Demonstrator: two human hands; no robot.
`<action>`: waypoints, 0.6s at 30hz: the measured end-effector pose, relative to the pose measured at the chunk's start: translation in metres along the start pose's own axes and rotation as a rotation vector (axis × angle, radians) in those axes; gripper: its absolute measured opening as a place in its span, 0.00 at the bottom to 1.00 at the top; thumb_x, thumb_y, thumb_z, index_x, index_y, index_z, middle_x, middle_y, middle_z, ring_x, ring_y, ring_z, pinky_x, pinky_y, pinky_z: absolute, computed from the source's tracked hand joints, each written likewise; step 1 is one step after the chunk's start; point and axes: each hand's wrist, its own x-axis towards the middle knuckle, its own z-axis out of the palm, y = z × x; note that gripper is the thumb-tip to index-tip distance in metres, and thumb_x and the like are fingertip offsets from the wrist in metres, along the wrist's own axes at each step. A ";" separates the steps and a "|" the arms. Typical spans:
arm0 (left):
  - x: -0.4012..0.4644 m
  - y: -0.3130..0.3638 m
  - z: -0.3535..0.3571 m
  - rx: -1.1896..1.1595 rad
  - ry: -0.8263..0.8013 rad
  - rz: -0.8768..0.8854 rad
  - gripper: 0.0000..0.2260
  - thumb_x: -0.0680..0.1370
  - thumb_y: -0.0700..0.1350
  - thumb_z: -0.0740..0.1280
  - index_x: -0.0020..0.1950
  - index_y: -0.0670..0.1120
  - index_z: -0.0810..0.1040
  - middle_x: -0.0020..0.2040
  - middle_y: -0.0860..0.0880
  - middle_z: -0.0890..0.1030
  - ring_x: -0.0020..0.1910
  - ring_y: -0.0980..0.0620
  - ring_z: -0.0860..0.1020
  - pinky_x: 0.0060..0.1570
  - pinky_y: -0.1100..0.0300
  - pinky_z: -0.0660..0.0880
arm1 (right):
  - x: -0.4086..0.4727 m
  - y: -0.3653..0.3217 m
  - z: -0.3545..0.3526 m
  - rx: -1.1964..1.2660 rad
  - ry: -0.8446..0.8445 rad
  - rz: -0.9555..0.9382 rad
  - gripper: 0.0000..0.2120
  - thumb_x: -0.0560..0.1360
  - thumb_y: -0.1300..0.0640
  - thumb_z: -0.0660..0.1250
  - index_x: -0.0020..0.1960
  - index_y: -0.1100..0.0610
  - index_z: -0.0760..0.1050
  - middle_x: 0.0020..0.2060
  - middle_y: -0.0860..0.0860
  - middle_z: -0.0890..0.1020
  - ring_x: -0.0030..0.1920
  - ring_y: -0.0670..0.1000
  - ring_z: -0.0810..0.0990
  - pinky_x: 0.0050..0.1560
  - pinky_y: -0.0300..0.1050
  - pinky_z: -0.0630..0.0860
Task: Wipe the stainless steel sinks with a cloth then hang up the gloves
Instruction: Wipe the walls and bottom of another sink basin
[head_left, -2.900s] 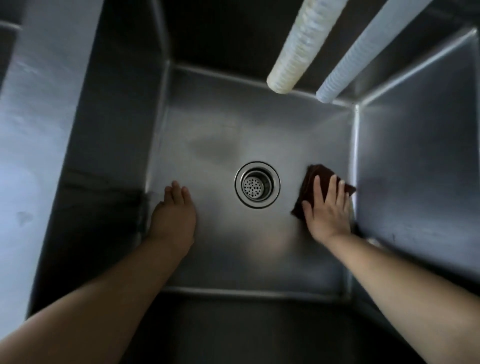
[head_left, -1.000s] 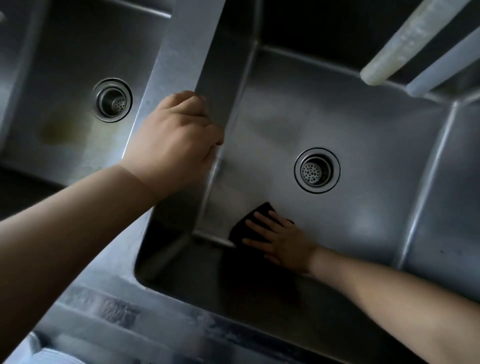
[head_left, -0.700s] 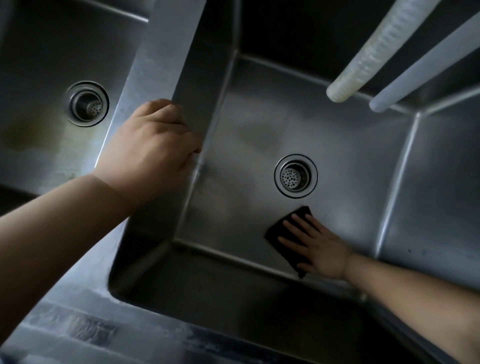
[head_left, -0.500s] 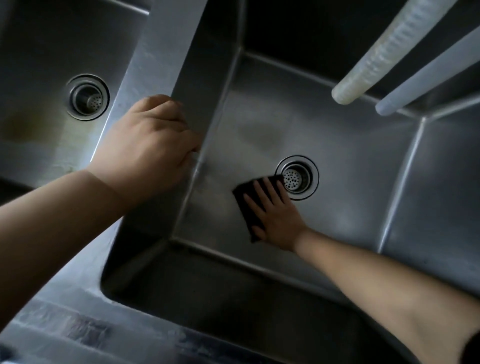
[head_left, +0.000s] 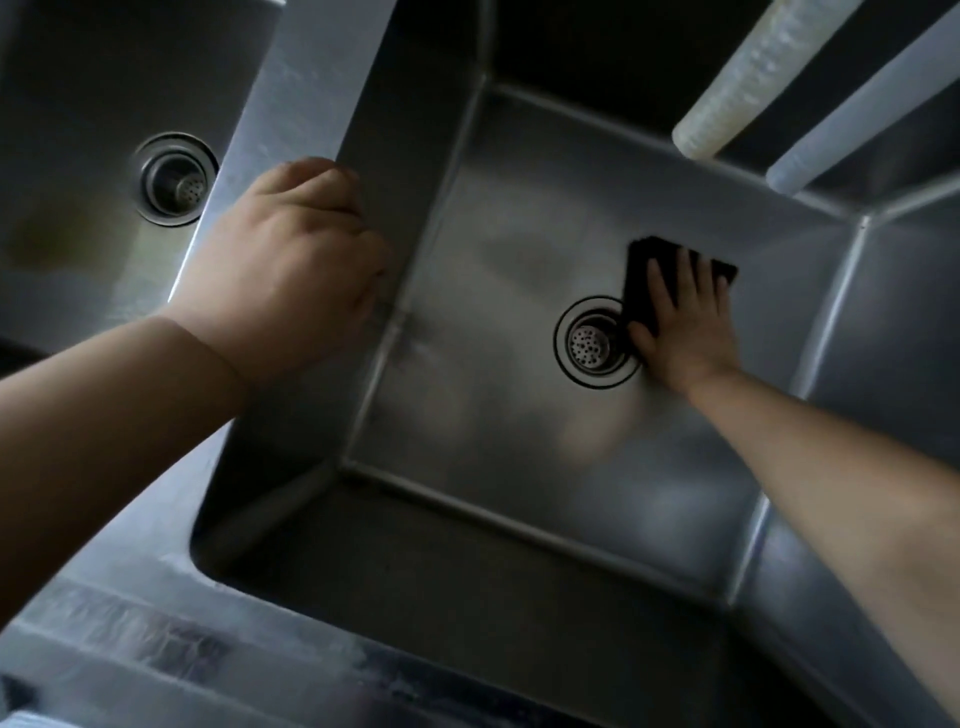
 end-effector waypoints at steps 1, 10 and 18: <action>-0.001 0.000 0.000 -0.008 0.001 -0.006 0.10 0.75 0.40 0.63 0.38 0.40 0.81 0.36 0.41 0.81 0.49 0.40 0.78 0.60 0.48 0.71 | -0.018 0.008 0.003 0.013 -0.001 0.015 0.35 0.76 0.45 0.61 0.77 0.55 0.50 0.76 0.63 0.51 0.75 0.64 0.46 0.74 0.59 0.43; -0.001 0.001 -0.003 -0.040 -0.005 -0.021 0.13 0.77 0.42 0.59 0.39 0.40 0.81 0.36 0.41 0.80 0.49 0.40 0.77 0.60 0.48 0.70 | -0.131 -0.037 0.025 -0.103 -0.051 -0.406 0.38 0.65 0.46 0.74 0.71 0.57 0.66 0.68 0.68 0.68 0.68 0.72 0.61 0.63 0.74 0.60; -0.002 0.001 0.001 -0.008 0.009 -0.019 0.13 0.76 0.42 0.58 0.40 0.40 0.81 0.37 0.41 0.80 0.51 0.40 0.76 0.61 0.50 0.67 | -0.089 -0.167 0.029 -0.043 -0.002 -0.645 0.35 0.70 0.42 0.63 0.74 0.49 0.61 0.73 0.58 0.63 0.73 0.65 0.58 0.69 0.69 0.56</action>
